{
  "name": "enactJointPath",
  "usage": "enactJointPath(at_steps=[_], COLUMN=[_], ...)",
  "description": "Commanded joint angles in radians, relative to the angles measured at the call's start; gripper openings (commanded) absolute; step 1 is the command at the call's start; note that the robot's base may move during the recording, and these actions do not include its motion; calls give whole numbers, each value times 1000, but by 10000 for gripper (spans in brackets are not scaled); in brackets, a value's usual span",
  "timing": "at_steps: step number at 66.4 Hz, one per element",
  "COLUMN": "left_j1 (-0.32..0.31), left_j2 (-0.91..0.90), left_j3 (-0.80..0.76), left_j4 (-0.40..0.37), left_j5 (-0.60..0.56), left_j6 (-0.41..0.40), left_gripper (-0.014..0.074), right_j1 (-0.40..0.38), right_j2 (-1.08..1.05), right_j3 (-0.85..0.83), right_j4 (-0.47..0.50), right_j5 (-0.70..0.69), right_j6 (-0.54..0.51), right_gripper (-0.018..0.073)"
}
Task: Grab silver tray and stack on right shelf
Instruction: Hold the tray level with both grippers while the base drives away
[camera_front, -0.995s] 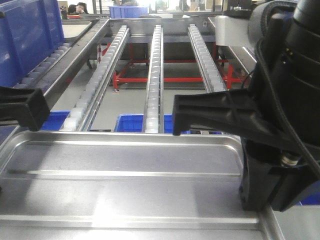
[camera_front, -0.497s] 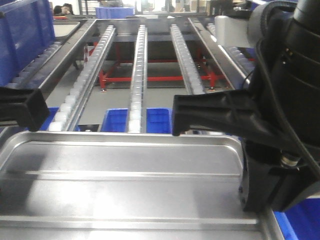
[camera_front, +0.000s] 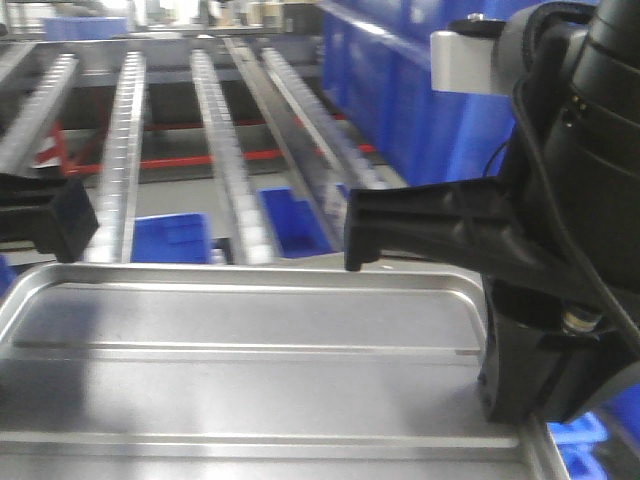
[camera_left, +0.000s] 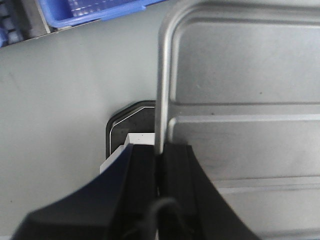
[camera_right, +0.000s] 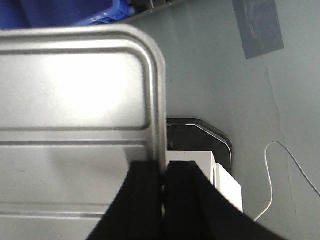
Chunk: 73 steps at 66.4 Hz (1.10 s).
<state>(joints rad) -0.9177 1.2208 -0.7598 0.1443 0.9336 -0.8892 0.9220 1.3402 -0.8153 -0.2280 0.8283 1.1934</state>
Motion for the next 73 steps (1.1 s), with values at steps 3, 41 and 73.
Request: enactJointPath(at_steps=[3, 41, 73], left_j1=[-10, -10, -10], left_j2=[-24, -24, -24], left_j3=[-23, -23, -23], left_j4=[12, 12, 12], left_j5=[15, 15, 15], left_j6=[-2, -2, -2], left_gripper=[-101, -101, -101], right_j1=[-1, -1, -1], right_j2=[-33, -33, -33], right_j3=[-21, -21, -21], right_j4=[-38, -38, -38], right_j5=[0, 0, 15], right_j6=[0, 0, 0], right_gripper=[77, 77, 77])
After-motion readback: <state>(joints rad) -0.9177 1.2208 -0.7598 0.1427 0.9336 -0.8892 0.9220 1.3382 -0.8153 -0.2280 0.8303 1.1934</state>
